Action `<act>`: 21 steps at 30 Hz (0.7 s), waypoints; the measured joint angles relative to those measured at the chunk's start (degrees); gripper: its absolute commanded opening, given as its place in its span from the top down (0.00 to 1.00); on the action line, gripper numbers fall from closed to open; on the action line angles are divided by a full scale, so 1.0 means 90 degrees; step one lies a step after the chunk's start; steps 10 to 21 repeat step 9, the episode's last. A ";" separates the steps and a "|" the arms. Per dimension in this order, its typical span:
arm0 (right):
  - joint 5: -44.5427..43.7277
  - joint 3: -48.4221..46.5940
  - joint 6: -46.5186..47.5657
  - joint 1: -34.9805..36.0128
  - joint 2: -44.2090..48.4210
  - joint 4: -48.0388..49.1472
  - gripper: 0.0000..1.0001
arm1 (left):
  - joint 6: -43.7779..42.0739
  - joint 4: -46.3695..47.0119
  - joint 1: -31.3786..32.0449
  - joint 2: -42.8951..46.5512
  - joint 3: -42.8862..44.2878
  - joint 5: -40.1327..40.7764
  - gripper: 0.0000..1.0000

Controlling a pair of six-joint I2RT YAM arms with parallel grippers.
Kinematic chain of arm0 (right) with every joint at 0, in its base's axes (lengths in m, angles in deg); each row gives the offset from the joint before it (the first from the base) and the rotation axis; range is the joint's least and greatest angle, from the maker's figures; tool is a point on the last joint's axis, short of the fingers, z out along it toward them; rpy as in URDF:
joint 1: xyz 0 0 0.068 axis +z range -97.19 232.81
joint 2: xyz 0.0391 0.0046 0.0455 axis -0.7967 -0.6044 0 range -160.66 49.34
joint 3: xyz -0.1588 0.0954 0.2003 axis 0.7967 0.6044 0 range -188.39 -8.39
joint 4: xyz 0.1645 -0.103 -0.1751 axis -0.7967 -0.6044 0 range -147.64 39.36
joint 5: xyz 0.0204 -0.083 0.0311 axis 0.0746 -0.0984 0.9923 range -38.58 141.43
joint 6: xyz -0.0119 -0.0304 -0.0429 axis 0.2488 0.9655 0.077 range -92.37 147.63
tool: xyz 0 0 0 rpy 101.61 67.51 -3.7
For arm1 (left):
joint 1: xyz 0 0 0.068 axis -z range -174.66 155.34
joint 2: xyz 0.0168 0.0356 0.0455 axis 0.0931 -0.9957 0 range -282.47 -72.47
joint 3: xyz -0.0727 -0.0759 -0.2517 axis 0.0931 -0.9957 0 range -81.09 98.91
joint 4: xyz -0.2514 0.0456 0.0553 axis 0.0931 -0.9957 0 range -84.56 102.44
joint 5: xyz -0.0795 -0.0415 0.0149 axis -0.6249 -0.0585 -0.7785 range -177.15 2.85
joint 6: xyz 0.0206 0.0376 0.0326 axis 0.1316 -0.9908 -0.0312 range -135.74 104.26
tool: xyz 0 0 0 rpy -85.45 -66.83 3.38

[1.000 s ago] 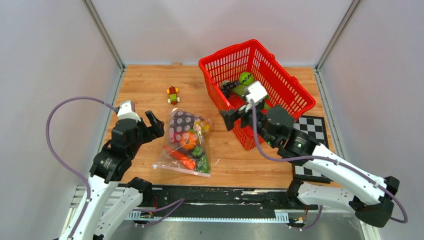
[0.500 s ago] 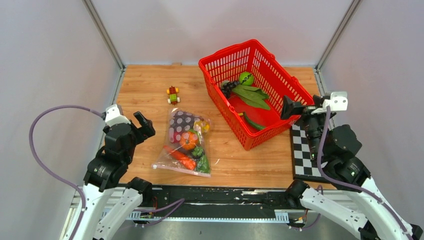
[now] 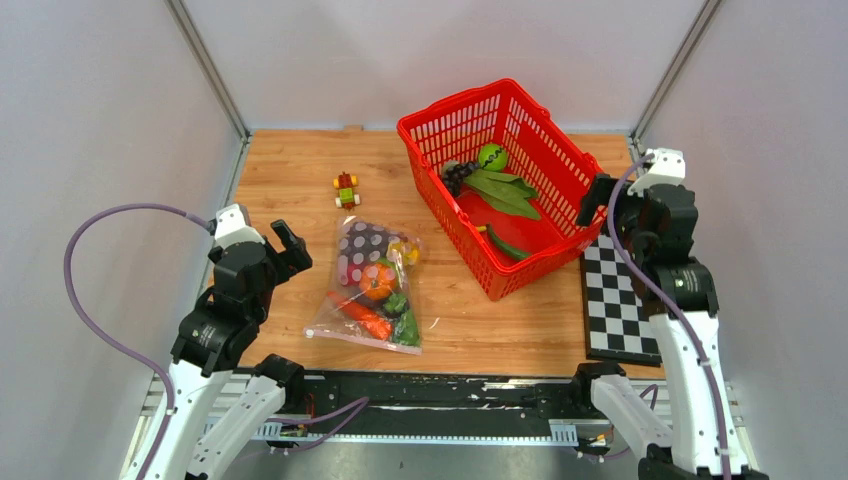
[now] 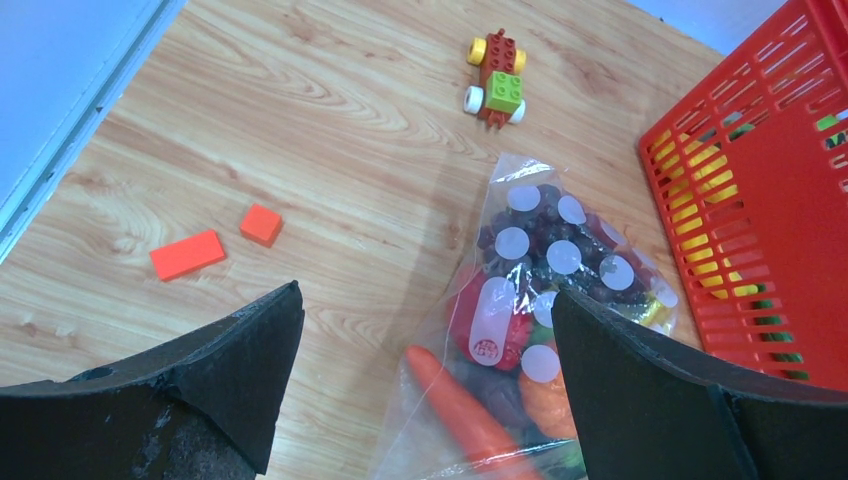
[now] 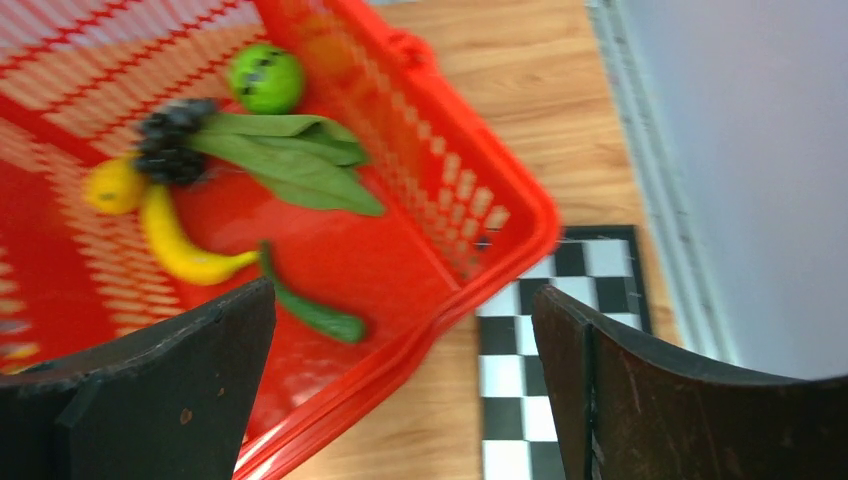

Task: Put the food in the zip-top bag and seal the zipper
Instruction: Reset both arms

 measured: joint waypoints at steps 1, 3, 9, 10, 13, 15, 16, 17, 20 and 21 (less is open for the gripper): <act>0.0311 0.0138 -0.0151 -0.0019 0.0177 0.0085 0.00 | -0.0032 0.0010 0.0000 0.0000 0.0000 0.0002 0.00; 0.0797 0.0425 -0.0338 -0.0019 0.0617 0.0262 0.00 | -0.0087 0.0022 0.0000 0.0005 0.0000 0.0000 0.00; 0.1746 0.0593 -0.0559 -0.0019 0.1010 0.0534 0.00 | -0.0216 0.0151 0.0000 0.0017 0.0000 -0.0051 0.00; 0.1746 0.0593 -0.0559 -0.0019 0.1010 0.0534 0.00 | -0.0216 0.0151 0.0000 0.0017 0.0000 -0.0051 0.00; 0.1746 0.0593 -0.0559 -0.0019 0.1010 0.0534 0.00 | -0.0216 0.0151 0.0000 0.0017 0.0000 -0.0051 0.00; 0.1746 0.0593 -0.0559 -0.0019 0.1010 0.0534 0.00 | -0.0216 0.0151 0.0000 0.0017 0.0000 -0.0051 0.00; 0.1746 0.0593 -0.0559 -0.0019 0.1010 0.0534 0.00 | -0.0216 0.0151 0.0000 0.0017 0.0000 -0.0051 0.00; 0.1746 0.0593 -0.0559 -0.0019 0.1010 0.0534 0.00 | -0.0216 0.0151 0.0000 0.0017 0.0000 -0.0051 0.00; 0.1746 0.0593 -0.0559 -0.0019 0.1010 0.0534 0.00 | -0.0216 0.0151 0.0000 0.0017 0.0000 -0.0051 0.00; 0.1746 0.0593 -0.0559 -0.0019 0.1010 0.0534 0.00 | -0.0216 0.0151 0.0000 0.0017 0.0000 -0.0051 0.00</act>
